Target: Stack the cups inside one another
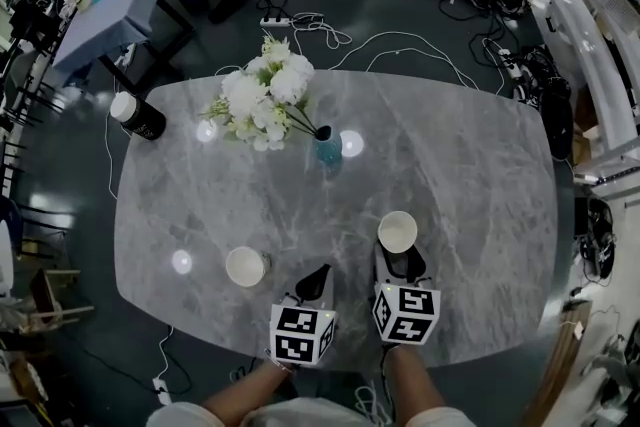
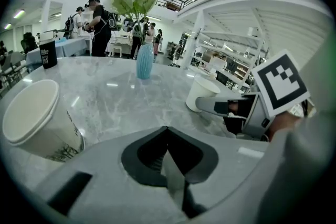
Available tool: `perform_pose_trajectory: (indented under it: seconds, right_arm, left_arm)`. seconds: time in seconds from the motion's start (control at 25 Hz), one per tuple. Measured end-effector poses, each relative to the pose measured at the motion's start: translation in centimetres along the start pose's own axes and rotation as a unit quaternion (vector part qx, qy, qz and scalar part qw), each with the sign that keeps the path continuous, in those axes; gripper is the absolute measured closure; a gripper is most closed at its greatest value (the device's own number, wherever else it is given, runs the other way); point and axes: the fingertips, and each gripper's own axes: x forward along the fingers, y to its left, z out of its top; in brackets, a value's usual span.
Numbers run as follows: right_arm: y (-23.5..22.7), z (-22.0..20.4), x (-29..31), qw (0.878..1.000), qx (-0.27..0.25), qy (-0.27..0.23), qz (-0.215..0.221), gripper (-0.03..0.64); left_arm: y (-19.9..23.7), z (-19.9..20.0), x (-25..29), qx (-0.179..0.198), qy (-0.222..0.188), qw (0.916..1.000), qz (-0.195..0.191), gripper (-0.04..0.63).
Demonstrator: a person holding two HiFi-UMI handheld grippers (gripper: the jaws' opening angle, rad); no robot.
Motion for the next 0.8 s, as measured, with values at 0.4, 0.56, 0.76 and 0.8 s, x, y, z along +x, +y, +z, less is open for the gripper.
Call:
perform_pose_trajectory:
  seconds: [0.4, 0.56, 0.76, 0.8]
  right_arm:
    - [1.5, 0.5, -2.8, 1.0, 0.0, -0.018, 0.003, 0.407]
    - [2.9, 0.5, -4.1, 1.0, -0.003, -0.023, 0.007, 0.407]
    - [4.8, 0.6, -5.7, 0.999, -0.01, -0.028, 0.013, 0.407]
    - [5.2, 0.6, -5.9, 0.999, -0.012, -0.029, 0.014, 0.407]
  left_arm:
    - [-0.7, -0.3, -2.7, 0.0, -0.014, 0.9999, -0.004, 0.601]
    - [-0.4, -0.8, -4.4, 0.0, -0.021, 0.9998, -0.001, 0.601]
    - [0.3, -1.1, -6.9, -0.002, -0.032, 0.9995, 0.006, 0.601]
    - [0.5, -1.2, -7.3, -0.003, -0.035, 0.9994, 0.008, 0.601]
